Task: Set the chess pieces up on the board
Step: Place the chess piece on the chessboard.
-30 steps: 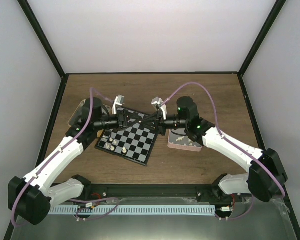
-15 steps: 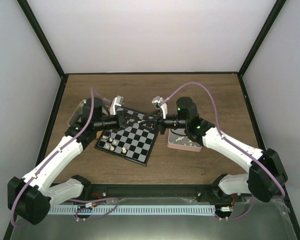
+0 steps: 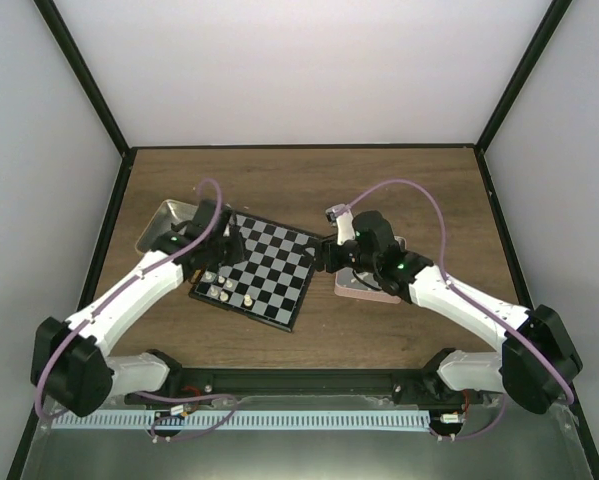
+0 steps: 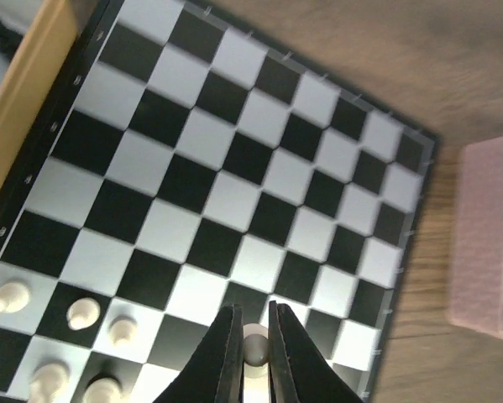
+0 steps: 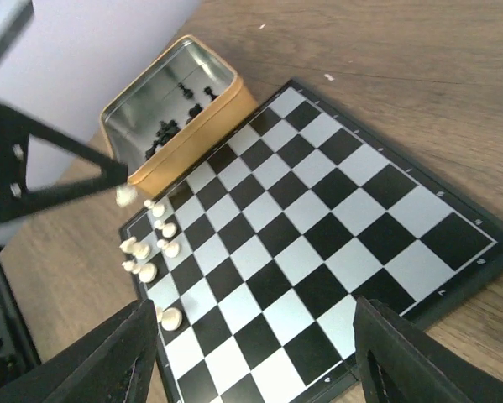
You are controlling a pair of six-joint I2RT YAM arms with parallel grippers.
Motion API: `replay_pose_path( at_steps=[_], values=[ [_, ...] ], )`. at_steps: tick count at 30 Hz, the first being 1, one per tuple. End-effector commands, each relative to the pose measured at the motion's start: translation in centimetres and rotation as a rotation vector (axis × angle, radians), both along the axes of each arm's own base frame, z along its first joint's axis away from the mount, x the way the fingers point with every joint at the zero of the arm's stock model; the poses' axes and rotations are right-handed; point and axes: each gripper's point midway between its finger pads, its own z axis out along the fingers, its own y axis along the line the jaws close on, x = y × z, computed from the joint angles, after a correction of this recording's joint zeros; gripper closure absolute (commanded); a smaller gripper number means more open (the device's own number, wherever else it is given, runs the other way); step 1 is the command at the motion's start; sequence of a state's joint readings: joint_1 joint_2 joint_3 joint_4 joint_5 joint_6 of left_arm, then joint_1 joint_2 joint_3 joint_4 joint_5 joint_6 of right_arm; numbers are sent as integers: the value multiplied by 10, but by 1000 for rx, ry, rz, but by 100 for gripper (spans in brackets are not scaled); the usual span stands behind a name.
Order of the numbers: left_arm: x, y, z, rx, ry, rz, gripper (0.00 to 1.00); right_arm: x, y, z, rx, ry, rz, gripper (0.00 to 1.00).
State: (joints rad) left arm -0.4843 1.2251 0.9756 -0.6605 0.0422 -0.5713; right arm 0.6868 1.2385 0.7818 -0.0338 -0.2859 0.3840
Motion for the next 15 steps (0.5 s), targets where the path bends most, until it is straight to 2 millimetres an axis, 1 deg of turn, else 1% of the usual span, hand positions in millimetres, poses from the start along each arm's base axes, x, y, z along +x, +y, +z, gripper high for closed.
replay_pose_path(
  at_steps=[1, 3, 8, 12, 15],
  values=[
    [-8, 21, -40, 220, 51, 59, 96, 11, -12, -3, -23, 9, -110, 34],
    [-10, 19, -50, 256, 61, 62, 96, 12, -12, -6, -29, 17, -117, 34],
    [-18, 24, -76, 330, 125, 101, 96, 15, -15, -14, -51, 33, -143, 34],
    [-21, 16, -94, 297, 140, 83, 96, 15, -15, -19, -59, 42, -145, 34],
    [-20, 10, -106, 289, 164, 66, 95, 15, -12, -18, -47, 45, -136, 34]
  ],
)
